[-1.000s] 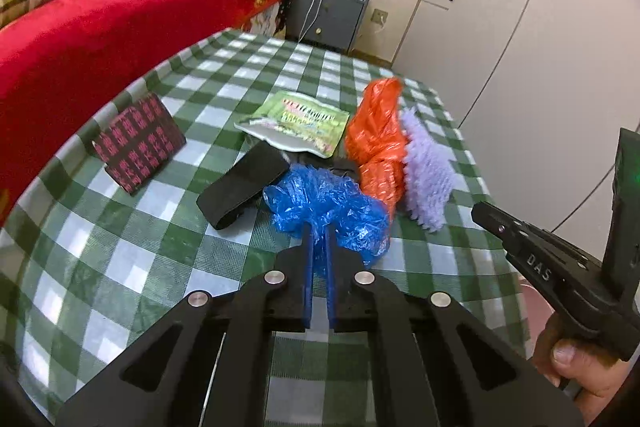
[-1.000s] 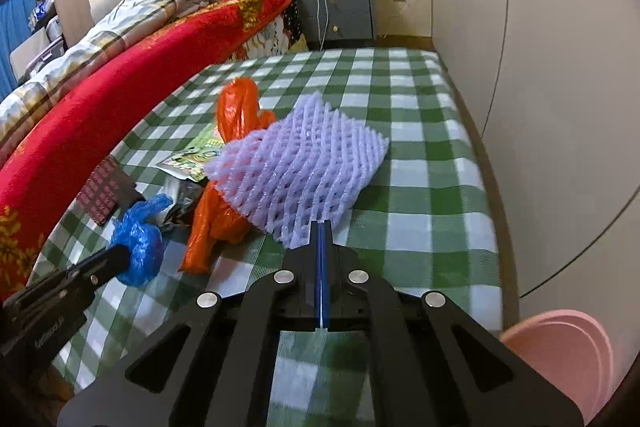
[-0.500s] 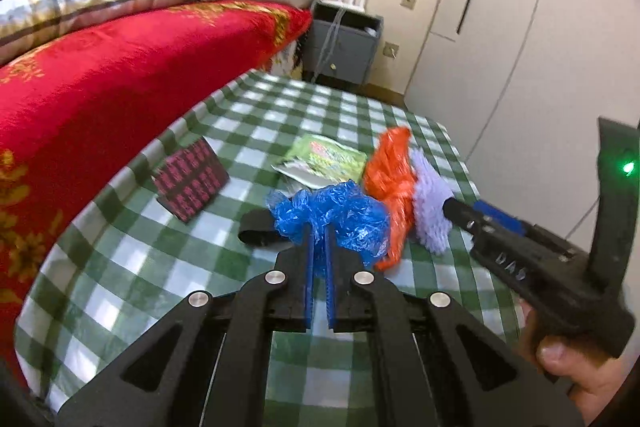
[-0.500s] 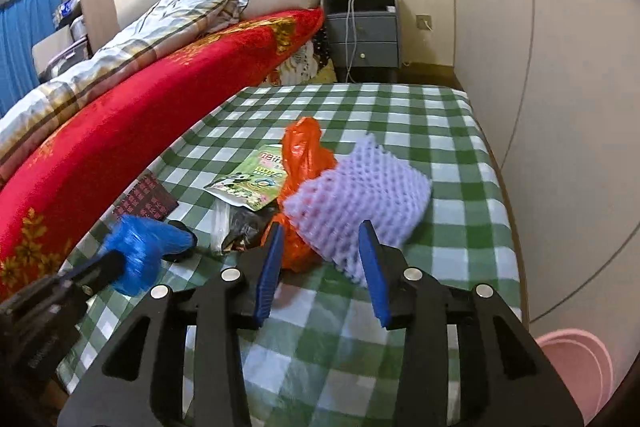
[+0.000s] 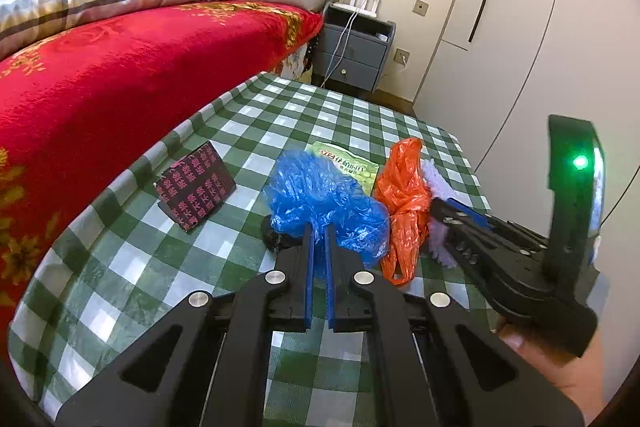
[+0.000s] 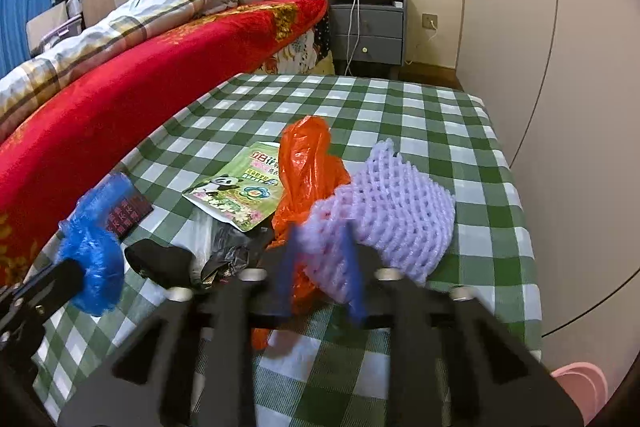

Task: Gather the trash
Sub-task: 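Lift the purple foam net with the right tool while the left lifts the blue bag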

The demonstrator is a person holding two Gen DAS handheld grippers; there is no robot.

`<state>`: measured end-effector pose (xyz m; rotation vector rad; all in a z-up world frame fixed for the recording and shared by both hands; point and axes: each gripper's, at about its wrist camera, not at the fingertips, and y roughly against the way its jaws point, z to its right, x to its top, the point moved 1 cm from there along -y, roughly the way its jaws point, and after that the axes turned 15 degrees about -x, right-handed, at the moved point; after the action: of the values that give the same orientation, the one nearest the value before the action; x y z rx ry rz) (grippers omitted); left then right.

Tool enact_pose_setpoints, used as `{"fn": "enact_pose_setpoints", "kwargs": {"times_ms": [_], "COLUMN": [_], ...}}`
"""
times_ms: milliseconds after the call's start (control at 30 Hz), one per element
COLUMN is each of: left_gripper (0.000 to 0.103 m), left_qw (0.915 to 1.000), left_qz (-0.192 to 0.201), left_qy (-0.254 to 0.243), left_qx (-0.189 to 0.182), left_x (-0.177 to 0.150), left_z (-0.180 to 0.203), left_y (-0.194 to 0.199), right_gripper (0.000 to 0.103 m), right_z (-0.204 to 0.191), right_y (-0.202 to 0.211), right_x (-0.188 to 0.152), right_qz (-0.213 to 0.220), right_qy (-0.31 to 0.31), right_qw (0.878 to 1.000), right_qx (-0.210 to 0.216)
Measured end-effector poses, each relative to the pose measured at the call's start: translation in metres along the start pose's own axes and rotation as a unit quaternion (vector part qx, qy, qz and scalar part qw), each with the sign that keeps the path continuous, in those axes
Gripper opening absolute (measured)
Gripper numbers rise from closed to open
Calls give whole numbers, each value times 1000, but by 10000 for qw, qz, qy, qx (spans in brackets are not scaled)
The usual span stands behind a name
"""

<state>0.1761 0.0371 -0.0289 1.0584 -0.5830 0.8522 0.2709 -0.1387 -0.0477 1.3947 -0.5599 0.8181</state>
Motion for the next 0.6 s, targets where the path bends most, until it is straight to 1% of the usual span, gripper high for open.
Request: {"fn": "enact_pose_setpoints", "kwargs": {"times_ms": [133,300,433,600], "left_gripper": [4,4,4,4], "left_qw": [9999,9995,9987,9971], "left_qz": [-4,30,52,67], "left_qy": [-66,-236,-392,-601], "left_qx": [-105,-214,-334,-463], "left_x": [0,-1,-4,-11], "left_z": [6,14,23,37], "left_y": [5,21,35,51], "right_gripper": [8,8,8,8], "right_z": [17,29,40,56], "right_y": [24,61,98,138], "right_x": [3,4,-6,-17], "right_qz": [98,254,354,379], "right_qy": [-202,-161,-134,-284], "right_qw": [9997,9995,9992,9989], "right_qx": [-38,-95,-116,-6]}}
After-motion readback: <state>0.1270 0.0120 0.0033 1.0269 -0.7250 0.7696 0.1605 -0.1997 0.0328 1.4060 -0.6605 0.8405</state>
